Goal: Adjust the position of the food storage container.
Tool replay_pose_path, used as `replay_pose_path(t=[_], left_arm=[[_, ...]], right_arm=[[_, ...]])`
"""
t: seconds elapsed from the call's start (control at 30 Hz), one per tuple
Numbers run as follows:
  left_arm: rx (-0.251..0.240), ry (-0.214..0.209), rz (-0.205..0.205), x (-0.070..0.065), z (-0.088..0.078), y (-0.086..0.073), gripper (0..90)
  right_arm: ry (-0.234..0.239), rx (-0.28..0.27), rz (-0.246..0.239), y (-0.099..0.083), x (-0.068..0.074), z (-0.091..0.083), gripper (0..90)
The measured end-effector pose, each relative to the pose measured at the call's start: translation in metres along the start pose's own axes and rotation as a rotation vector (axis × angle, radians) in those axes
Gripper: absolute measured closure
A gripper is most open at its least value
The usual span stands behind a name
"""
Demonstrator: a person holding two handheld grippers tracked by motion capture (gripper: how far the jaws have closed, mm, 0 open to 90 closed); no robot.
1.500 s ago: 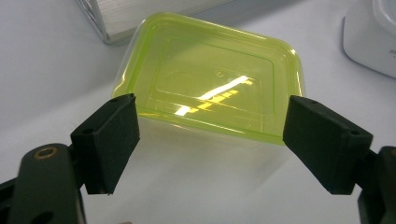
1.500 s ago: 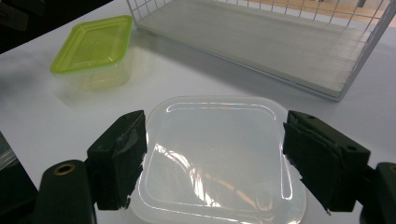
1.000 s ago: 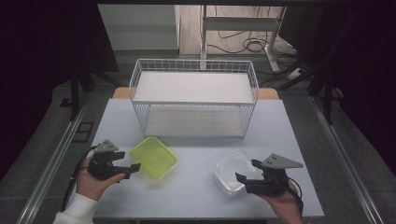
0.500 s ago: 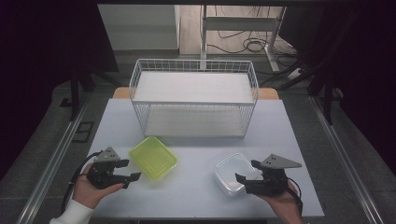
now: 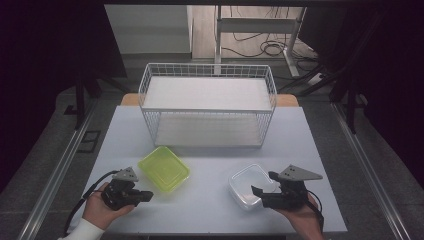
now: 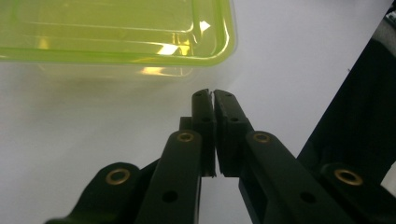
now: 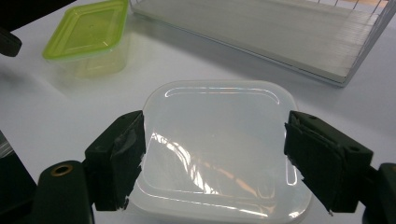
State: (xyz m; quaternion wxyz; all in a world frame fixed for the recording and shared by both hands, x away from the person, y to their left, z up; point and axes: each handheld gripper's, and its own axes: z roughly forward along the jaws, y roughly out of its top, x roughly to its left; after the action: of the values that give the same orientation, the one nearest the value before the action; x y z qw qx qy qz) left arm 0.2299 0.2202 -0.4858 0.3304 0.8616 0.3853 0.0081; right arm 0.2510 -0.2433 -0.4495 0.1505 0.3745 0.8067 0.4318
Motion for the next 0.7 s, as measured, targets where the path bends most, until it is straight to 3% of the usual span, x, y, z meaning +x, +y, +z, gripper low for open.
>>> replay_pose_path(t=[0.17,0.4,0.7], left_arm=[[0.043,0.006,0.008,0.001,0.01,0.003,89.5],[0.071,0.03,-0.015,0.004,0.025,0.011,89.8],[0.048,0.032,-0.025,-0.001,0.037,0.026,89.9]], right_arm=[[-0.003,0.0,0.002,0.0,0.0,0.0,21.1],[-0.003,0.002,0.002,0.0,0.0,0.001,21.0],[-0.008,0.003,0.001,0.0,0.0,0.001,21.0]])
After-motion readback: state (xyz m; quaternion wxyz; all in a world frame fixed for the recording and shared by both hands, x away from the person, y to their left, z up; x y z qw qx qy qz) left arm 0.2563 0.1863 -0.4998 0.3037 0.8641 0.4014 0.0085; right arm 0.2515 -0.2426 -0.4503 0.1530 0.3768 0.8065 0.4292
